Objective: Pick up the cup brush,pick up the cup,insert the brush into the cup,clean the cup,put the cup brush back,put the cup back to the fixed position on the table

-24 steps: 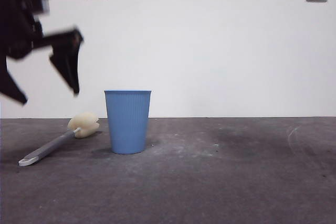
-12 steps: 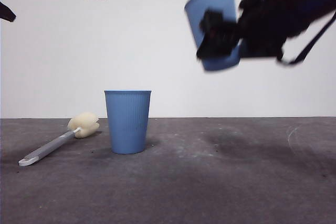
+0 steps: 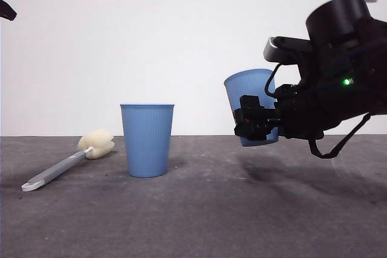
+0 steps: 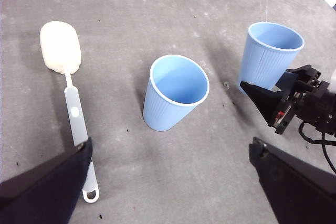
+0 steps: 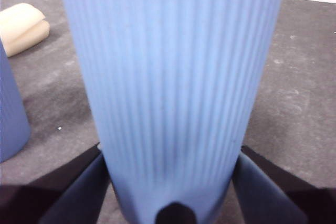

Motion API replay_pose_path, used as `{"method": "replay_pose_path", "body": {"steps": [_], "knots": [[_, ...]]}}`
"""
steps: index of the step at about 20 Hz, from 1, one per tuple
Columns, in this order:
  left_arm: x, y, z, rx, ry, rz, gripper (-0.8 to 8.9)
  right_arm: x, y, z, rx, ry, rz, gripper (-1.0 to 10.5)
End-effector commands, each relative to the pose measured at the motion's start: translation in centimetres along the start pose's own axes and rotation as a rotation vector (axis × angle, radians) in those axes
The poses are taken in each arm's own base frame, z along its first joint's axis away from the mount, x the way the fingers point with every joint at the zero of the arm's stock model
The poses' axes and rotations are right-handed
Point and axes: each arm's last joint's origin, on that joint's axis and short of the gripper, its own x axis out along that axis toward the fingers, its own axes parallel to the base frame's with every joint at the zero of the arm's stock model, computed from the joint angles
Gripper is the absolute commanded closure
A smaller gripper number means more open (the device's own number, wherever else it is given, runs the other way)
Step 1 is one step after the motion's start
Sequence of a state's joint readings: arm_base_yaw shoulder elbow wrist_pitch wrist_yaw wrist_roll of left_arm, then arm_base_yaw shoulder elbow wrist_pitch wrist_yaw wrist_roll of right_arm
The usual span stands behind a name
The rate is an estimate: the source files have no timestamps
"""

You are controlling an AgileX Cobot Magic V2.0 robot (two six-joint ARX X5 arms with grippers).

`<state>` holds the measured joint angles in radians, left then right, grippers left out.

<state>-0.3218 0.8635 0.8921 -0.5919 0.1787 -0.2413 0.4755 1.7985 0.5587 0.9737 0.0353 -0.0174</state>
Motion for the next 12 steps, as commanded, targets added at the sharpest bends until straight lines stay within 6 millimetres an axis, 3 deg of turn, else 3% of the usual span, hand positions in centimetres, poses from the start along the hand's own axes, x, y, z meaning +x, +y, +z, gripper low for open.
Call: {"method": "replay_pose_path", "body": {"steps": [1,7,12], "knots": [[0.1,0.0,-0.2,0.02,0.006,-0.004,3.11,0.6,0.1,-0.3,0.016,0.004,0.023,9.6],[0.1,0.0,-0.2,0.036,0.006,-0.004,3.11,2.5,0.3,-0.8,0.018,0.04,0.041,9.6],[0.1,0.0,-0.1,0.043,0.006,-0.004,3.11,2.5,0.3,-2.0,0.015,0.15,0.049,9.6]]}}
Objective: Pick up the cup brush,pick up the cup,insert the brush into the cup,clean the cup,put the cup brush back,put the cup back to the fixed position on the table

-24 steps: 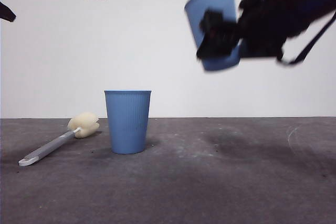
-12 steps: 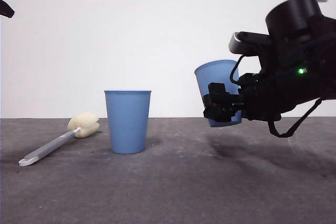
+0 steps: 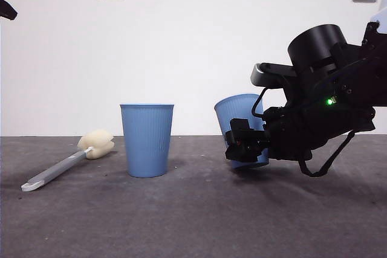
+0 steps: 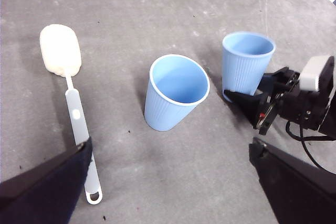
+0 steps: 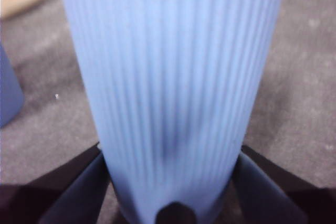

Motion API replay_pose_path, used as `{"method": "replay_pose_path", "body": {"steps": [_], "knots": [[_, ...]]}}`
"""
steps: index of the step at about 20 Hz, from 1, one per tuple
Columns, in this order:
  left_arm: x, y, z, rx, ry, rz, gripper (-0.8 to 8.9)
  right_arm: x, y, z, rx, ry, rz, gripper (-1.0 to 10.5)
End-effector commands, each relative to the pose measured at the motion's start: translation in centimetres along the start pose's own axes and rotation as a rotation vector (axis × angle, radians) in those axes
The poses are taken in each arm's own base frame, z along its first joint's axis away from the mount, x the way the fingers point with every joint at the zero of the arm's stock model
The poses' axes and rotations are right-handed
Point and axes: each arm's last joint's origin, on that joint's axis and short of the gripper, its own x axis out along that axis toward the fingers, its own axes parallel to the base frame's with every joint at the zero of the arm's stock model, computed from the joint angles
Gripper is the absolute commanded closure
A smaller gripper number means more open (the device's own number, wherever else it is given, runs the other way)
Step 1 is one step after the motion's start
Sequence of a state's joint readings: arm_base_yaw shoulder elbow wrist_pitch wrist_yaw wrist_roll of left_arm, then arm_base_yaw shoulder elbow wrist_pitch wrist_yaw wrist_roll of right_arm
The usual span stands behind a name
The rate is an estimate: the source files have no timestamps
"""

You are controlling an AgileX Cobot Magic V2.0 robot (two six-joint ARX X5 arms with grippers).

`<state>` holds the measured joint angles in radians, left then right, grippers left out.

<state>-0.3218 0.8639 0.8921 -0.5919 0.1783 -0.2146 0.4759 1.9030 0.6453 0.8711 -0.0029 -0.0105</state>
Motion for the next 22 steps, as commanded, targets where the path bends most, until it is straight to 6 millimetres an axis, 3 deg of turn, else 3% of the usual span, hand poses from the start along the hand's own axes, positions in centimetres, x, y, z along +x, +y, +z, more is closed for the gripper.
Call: {"method": "replay_pose_path", "body": {"steps": [1,9,13,17,19,22], "knots": [[0.1,0.0,-0.1,0.017,0.006,-0.004,3.11,0.2,0.1,-0.7,0.01,0.046,0.011,9.6],[0.2,0.0,-0.2,0.035,0.01,-0.003,3.11,-0.2,0.3,-2.7,0.018,0.253,0.064,9.3],[0.2,0.1,-0.2,0.035,0.01,-0.004,3.11,-0.2,0.3,-2.7,0.019,0.261,0.065,7.5],[0.2,0.1,-0.2,0.035,0.011,-0.003,3.11,-0.3,0.3,-2.5,0.02,0.259,0.08,7.1],[0.2,0.1,-0.2,0.034,0.011,-0.003,3.11,-0.5,0.3,-2.5,0.021,0.277,0.08,6.1],[0.2,0.1,-0.2,0.035,0.011,-0.003,3.11,-0.8,0.4,-1.9,0.022,0.274,0.091,5.6]]}}
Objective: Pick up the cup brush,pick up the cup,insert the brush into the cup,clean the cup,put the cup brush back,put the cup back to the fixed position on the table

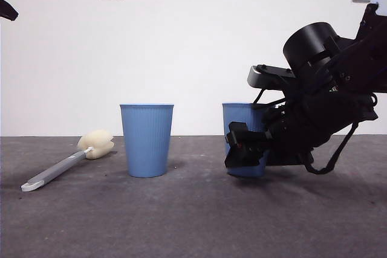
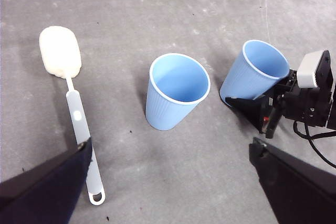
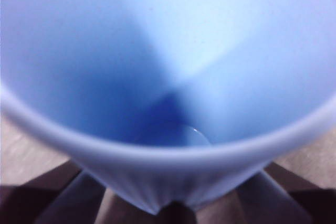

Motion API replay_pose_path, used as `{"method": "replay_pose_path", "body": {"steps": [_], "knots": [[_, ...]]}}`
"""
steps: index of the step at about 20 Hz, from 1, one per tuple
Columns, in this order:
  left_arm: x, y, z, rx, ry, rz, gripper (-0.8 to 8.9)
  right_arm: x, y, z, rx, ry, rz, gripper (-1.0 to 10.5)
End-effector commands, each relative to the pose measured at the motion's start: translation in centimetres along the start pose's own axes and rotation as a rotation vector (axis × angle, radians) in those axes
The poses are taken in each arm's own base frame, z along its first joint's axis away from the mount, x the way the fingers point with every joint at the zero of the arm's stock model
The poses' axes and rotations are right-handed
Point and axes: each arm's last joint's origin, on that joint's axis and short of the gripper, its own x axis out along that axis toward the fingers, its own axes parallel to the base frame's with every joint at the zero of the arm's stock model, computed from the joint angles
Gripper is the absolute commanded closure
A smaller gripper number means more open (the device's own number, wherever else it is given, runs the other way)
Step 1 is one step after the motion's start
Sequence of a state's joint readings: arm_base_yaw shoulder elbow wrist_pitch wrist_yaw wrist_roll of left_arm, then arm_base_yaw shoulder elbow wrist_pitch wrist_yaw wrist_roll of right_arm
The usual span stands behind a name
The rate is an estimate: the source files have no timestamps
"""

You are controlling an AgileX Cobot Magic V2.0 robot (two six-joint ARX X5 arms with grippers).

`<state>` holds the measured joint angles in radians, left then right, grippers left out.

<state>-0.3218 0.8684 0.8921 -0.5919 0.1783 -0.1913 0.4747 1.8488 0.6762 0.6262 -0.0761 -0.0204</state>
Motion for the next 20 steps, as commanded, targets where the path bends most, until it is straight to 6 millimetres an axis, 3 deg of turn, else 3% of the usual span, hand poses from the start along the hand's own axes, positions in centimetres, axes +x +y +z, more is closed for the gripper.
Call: {"method": "replay_pose_path", "body": {"steps": [1,5,12,16,20], "knots": [[0.1,0.0,-0.2,0.012,0.006,-0.004,3.11,-0.3,0.2,-1.8,0.026,0.11,0.018,5.6],[0.1,0.0,-0.2,0.012,0.007,-0.004,3.11,-1.3,0.3,-0.5,0.023,0.077,0.018,5.6],[0.1,0.0,-0.2,0.011,0.013,-0.002,3.11,-4.5,0.5,0.6,0.033,0.208,0.019,5.6],[0.1,0.1,-0.4,0.007,0.035,0.002,3.11,-8.6,1.3,1.4,0.044,0.334,0.079,5.6],[0.1,0.1,-0.8,0.006,0.075,-0.005,3.12,-15.0,2.5,3.2,0.081,0.336,0.205,5.7]]}}
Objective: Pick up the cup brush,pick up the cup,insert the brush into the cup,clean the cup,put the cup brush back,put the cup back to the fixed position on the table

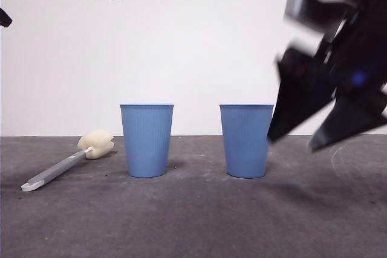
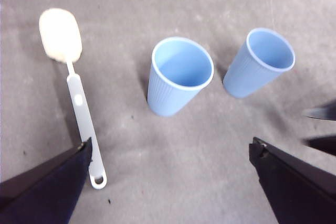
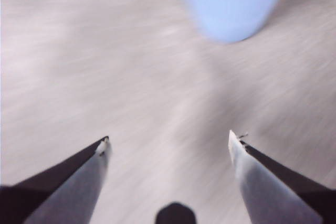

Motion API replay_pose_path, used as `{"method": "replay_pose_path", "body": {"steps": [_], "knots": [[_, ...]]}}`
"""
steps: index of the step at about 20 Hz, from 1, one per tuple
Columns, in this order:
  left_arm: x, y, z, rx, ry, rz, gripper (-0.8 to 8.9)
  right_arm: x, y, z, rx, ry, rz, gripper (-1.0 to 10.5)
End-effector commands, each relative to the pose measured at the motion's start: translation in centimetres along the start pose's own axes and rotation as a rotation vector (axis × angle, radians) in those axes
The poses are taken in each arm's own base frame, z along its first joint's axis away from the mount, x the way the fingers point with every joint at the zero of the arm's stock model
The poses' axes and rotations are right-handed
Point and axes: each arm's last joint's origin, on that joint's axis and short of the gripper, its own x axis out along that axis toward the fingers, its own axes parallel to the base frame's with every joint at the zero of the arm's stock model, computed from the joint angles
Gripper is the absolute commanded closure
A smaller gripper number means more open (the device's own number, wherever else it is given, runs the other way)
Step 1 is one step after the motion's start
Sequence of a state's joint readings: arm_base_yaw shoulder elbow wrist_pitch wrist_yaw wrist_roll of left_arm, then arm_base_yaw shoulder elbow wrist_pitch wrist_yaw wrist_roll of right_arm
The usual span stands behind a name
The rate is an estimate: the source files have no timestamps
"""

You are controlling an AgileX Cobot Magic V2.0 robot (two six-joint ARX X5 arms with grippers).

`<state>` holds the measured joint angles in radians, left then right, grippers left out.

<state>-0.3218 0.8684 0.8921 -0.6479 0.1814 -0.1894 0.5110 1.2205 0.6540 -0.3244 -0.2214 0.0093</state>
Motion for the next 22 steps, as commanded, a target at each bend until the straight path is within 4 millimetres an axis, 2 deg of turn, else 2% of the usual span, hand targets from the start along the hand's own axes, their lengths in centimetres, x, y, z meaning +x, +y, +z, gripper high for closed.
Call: {"method": "replay_pose_path", "body": {"steps": [1,5,6,8,9,10,11,22], "knots": [[0.1,0.0,-0.5,0.011,0.042,-0.034,3.12,-3.6,1.1,-0.6,0.017,-0.011,0.052,5.7],[0.0,-0.3,-1.3,0.001,0.141,-0.159,3.2,-10.4,2.6,-1.4,0.025,-0.004,0.067,5.7],[0.0,-0.4,-1.5,0.003,0.163,-0.193,3.57,-11.5,2.9,-1.5,0.023,-0.01,0.068,5.7],[-0.1,-0.5,-1.8,0.009,0.207,-0.257,5.38,-13.8,3.4,-1.6,0.019,-0.029,0.068,6.0],[-0.2,-0.5,-2.0,0.014,0.223,-0.277,6.73,-14.7,3.6,-1.6,0.018,-0.028,0.068,7.4],[-0.2,-0.5,-2.1,0.02,0.231,-0.286,7.75,-15.3,3.7,-1.6,0.02,-0.023,0.068,8.8],[-0.2,-0.5,-2.1,0.025,0.236,-0.286,8.26,-15.7,3.8,-1.7,0.021,-0.011,0.068,9.6],[-0.2,-0.5,-2.1,0.028,0.234,-0.285,8.17,-16.1,3.8,-2.1,0.017,0.038,0.061,9.5]]}}
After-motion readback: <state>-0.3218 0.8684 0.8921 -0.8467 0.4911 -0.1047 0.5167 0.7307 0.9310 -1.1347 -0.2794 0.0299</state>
